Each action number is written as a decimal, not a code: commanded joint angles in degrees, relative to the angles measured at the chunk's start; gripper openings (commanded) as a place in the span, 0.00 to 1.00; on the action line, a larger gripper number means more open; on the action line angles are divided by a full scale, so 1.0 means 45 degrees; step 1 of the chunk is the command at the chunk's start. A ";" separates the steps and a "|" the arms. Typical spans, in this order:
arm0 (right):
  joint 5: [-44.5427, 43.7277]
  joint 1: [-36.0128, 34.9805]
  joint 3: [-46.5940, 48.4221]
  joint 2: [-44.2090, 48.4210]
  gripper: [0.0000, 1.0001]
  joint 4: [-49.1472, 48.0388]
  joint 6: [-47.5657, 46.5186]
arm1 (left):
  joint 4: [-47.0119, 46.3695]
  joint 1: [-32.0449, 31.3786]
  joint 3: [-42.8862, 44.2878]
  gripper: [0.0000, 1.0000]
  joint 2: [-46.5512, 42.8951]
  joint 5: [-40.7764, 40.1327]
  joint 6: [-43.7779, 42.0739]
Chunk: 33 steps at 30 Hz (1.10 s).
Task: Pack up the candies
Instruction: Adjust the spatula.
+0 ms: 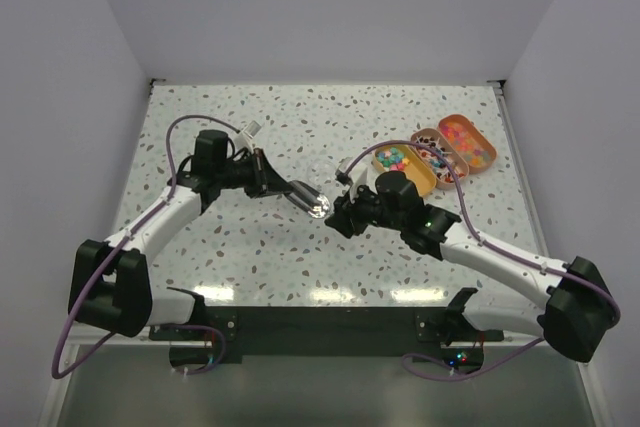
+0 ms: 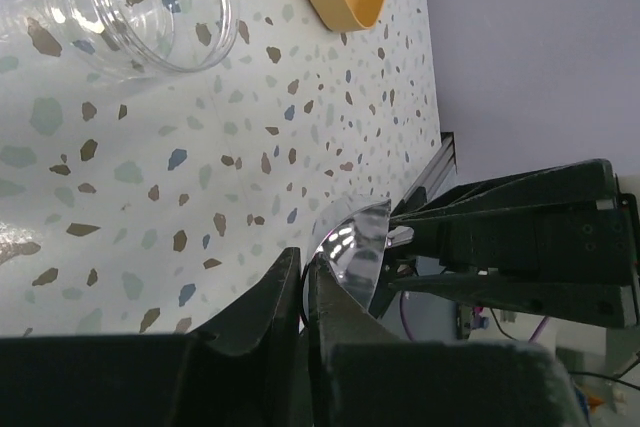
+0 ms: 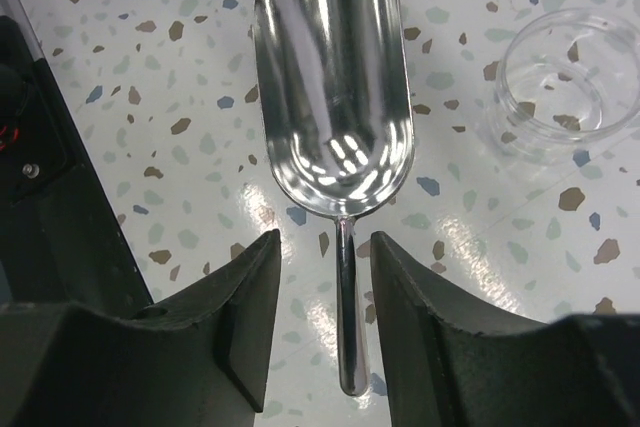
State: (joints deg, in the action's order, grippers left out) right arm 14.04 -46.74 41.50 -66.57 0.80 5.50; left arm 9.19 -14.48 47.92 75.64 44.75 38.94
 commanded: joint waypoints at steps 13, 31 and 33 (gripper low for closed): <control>-0.1577 0.0035 -0.0178 0.0632 0.47 -0.0314 -0.0948 | -0.2238 0.0346 -0.0845 0.00 -0.0187 0.0738 0.3144; -0.1207 0.0055 0.0114 0.1295 0.00 0.0115 -0.1007 | -0.1399 0.0445 -0.0689 0.00 -0.0090 0.0759 0.2756; -0.1207 0.0035 0.0270 0.1645 0.00 0.0271 -0.0987 | -0.0564 0.0444 -0.0494 0.00 0.0085 0.0253 0.2345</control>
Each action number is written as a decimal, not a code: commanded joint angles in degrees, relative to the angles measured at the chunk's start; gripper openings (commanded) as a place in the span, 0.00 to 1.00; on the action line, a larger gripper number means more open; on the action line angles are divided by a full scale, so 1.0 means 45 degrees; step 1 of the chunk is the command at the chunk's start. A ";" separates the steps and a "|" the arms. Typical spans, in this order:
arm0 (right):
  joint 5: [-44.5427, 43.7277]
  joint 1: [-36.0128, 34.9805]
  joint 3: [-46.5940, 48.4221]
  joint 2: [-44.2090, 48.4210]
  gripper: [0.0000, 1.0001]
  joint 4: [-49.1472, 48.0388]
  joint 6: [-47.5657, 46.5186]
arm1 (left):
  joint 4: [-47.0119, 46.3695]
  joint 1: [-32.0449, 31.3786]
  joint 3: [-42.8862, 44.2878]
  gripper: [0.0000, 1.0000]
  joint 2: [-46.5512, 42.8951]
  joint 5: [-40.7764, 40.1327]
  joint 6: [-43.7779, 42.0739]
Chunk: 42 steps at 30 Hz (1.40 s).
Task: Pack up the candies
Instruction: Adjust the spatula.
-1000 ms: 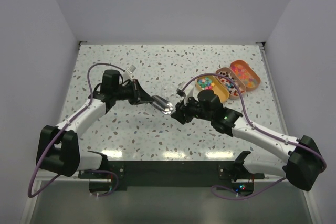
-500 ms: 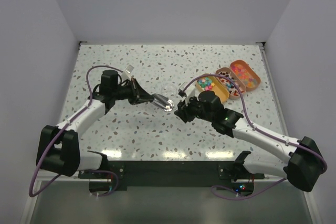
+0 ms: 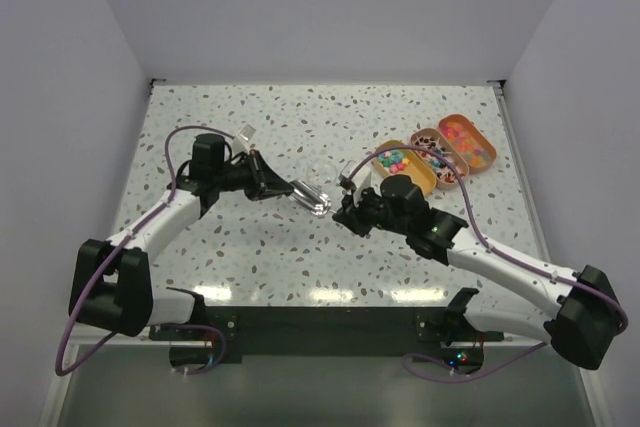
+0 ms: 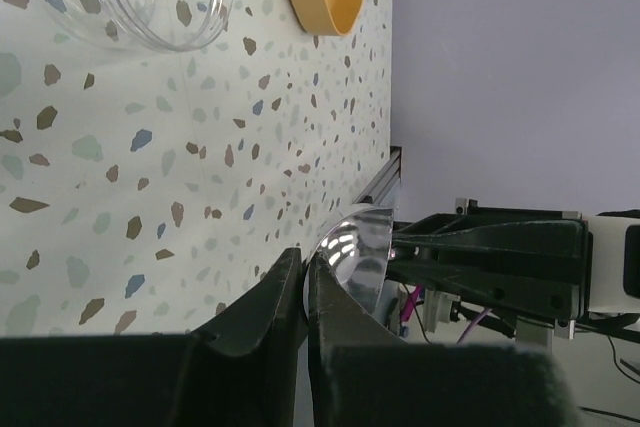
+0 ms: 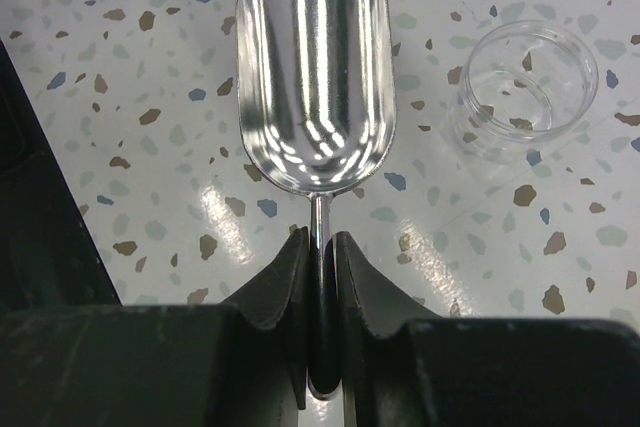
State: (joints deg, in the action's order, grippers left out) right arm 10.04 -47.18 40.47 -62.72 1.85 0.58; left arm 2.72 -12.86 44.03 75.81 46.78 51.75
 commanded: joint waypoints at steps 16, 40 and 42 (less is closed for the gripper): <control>-0.0416 0.0133 0.1242 0.0910 0.01 0.1016 0.0164 | -0.0075 0.0085 -0.0114 0.00 -0.0342 -0.0300 0.0059; 0.0014 0.0132 0.1182 -0.0261 0.44 0.0371 0.0008 | -0.1034 0.0085 -0.0566 0.00 -0.1065 -0.0299 0.1274; 0.0053 0.0132 0.1261 -0.0456 0.44 0.0293 -0.0050 | -0.1054 0.0085 -0.0566 0.00 -0.1066 -0.0240 0.1313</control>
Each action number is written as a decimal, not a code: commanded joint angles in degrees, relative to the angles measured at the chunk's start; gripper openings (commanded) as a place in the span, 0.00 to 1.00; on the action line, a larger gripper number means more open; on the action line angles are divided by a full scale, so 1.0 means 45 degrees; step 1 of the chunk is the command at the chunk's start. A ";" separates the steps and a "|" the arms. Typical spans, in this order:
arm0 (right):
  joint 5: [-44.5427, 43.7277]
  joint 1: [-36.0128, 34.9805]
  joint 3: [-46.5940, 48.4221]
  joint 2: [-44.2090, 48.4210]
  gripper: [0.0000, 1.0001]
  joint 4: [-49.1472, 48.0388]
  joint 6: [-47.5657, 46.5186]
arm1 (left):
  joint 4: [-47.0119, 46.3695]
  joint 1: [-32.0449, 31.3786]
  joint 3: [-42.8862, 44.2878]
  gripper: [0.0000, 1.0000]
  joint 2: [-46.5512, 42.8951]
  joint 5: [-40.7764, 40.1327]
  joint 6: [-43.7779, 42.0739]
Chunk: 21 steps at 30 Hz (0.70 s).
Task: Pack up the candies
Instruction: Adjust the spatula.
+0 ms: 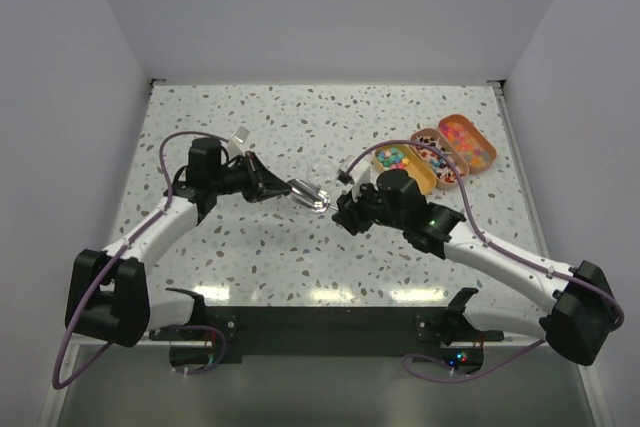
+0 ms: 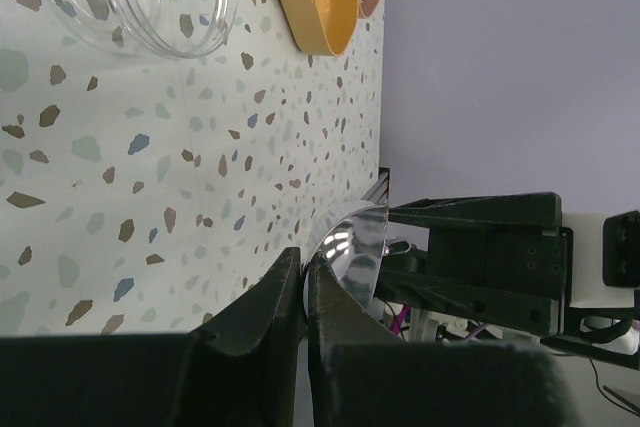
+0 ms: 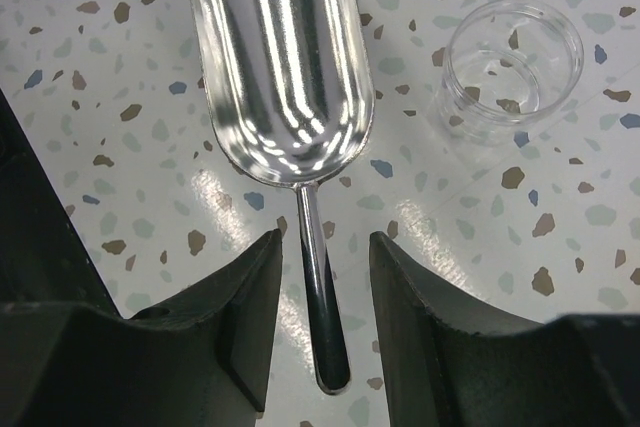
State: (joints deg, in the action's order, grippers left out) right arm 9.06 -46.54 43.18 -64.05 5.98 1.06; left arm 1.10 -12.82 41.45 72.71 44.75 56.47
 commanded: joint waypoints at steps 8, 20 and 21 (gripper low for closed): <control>0.0350 0.0011 0.1088 -0.0629 0.43 -0.0801 -0.0158 | -0.0597 0.0075 -0.0090 0.00 -0.0454 0.0250 0.0186; -0.0021 0.0011 0.1089 -0.0103 0.00 -0.0176 -0.0548 | -0.0305 0.0075 0.0104 0.00 -0.0240 0.0212 -0.0145; -0.0060 -0.0008 0.1108 -0.0044 0.00 -0.0118 -0.0529 | -0.0265 0.0075 0.0144 0.00 -0.0200 0.0115 -0.0397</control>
State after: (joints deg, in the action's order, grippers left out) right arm 11.44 -47.09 46.11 -66.63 5.85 -0.97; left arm 0.54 -12.78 41.34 72.16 44.71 56.38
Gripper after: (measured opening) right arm 0.134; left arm 0.103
